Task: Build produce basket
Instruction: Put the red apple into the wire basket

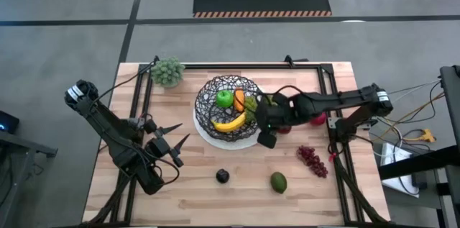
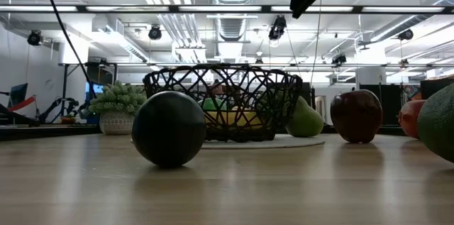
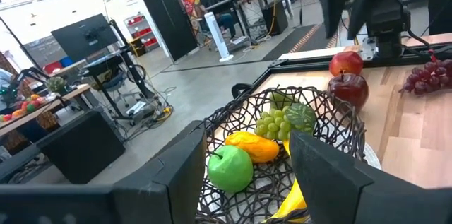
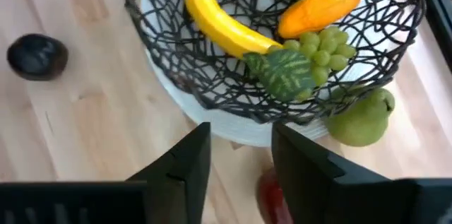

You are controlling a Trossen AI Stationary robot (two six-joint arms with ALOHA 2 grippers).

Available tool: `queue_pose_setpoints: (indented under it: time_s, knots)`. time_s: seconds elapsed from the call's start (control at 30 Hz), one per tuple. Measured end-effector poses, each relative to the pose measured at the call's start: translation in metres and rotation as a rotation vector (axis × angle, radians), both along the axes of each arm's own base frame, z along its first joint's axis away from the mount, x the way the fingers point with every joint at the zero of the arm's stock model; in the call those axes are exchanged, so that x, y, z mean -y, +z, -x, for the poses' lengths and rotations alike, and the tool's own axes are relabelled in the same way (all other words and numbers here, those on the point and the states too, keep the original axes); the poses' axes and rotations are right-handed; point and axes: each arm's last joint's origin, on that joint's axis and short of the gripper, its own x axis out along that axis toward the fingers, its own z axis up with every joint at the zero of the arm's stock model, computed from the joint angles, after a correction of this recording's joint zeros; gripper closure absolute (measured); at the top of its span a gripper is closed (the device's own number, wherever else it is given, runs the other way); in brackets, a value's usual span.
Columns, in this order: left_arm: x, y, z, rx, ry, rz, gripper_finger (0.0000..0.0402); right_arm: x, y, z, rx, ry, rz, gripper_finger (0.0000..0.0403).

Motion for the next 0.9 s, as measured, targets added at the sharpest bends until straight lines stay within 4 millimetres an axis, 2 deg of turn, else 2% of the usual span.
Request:
queue_pose_setpoints:
  time_s: [0.17, 0.4, 0.53, 0.67, 0.9]
  knots:
    - [0.000, 0.000, 0.000, 0.000, 0.000, 0.000, 0.0214, -0.008, -0.017, 0.012, -0.025, -0.093, 0.101, 0.0197]
    - [0.000, 0.000, 0.000, -0.001, 0.000, -0.001, 0.0214, 0.002, -0.042, 0.047, -0.024, -0.310, 0.154, 0.0114]
    - [0.000, 0.000, 0.000, -0.002, 0.000, -0.001, 0.0214, 0.006, -0.056, 0.068, -0.010, -0.350, 0.159, 0.0071]
    - [0.000, -0.001, 0.000, -0.002, 0.000, -0.002, 0.0214, 0.005, -0.072, 0.084, 0.053, -0.282, 0.184, 0.0043]
    - [0.000, -0.001, 0.000, -0.003, 0.000, -0.003, 0.0214, -0.010, -0.118, 0.100, 0.246, 0.016, 0.257, 0.0037]
